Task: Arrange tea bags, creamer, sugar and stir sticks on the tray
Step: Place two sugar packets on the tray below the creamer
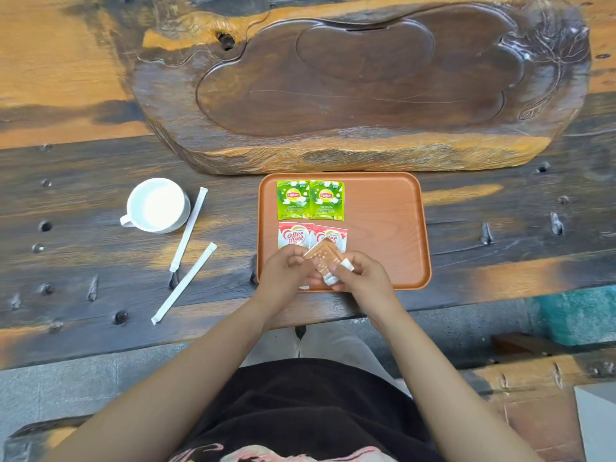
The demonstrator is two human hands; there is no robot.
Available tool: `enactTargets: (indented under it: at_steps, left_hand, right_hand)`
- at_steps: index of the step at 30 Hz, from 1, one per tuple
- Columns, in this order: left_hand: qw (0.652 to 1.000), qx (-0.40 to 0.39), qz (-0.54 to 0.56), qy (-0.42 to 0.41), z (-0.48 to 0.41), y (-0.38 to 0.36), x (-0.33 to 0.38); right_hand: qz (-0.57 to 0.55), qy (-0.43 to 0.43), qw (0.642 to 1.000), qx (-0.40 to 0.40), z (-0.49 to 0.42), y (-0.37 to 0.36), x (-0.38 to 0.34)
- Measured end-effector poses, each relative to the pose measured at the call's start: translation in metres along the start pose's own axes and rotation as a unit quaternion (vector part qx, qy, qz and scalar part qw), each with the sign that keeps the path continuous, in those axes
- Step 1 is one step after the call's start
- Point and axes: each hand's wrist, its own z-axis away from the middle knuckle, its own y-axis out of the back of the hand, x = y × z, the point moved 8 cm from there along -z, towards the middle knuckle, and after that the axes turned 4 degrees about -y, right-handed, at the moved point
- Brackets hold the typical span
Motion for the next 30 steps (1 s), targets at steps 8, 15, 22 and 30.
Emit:
enactTargets:
  at_steps: [8, 15, 22, 30]
  left_hand:
    - [0.854, 0.070, -0.477, -0.195, -0.002, 0.032, 0.002]
    - [0.825, 0.047, -0.521, -0.215, -0.005, 0.026, -0.006]
    - [0.825, 0.041, -0.522, -0.214, -0.005, 0.024, -0.007]
    - [0.834, 0.035, -0.510, -0.208, -0.004, 0.023, -0.008]
  right_hand:
    - [0.304, 0.064, 0.950, -0.005, -0.009, -0.007, -0.007]
    - [0.442, 0.047, 0.896, 0.013, -0.016, -0.020, -0.006]
    - [0.504, 0.161, 0.843, 0.100, -0.003, -0.023, -0.014]
    - [0.515, 0.189, 0.832, 0.077, 0.002, -0.027, -0.002]
